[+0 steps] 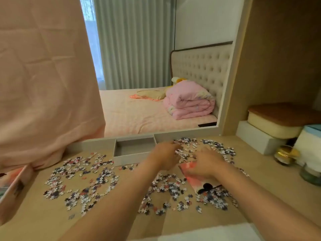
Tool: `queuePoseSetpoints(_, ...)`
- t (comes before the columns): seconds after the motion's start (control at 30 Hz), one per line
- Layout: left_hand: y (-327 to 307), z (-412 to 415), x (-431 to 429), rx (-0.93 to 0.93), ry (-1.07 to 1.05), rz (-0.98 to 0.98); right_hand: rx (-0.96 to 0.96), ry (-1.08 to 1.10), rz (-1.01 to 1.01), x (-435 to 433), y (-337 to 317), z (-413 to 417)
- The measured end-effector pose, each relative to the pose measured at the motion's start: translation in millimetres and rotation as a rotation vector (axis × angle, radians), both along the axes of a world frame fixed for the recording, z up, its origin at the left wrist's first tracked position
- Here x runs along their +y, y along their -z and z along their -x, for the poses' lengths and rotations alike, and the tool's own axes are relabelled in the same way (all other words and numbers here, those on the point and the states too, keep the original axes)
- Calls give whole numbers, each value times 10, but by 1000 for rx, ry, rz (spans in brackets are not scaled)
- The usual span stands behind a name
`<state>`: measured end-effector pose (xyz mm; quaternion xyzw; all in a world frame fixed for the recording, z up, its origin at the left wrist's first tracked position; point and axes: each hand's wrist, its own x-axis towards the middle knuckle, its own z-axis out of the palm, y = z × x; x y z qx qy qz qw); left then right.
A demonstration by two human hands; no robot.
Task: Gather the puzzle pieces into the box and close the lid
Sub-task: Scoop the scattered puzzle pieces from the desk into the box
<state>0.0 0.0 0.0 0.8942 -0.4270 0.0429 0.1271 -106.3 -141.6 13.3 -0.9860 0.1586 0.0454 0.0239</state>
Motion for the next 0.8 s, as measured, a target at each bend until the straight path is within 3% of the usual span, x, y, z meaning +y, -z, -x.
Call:
queuePoseSetpoints(0.13,139,156,-247,123,-3,-201,180,-7,113,-35,129,113)
queuePoseSetpoints(0.23,278,237,-326,149,53,-146,125,2,67,-76,215,116)
queuePoseSetpoints(0.37,333,262,-370,-32,27,-125,42,-34,53,-77,176,162)
queuePoseSetpoints(0.47,304,294,-369,50,24,-74,28,-73,3,-88,142,207)
queuePoseSetpoints(0.67,186,309,-242,326,125,46,-77,-161,98,-62,159,223)
queuePoseSetpoints(0.8,128,272,-122,185,136,95,-127,-198,191,-15,16,225)
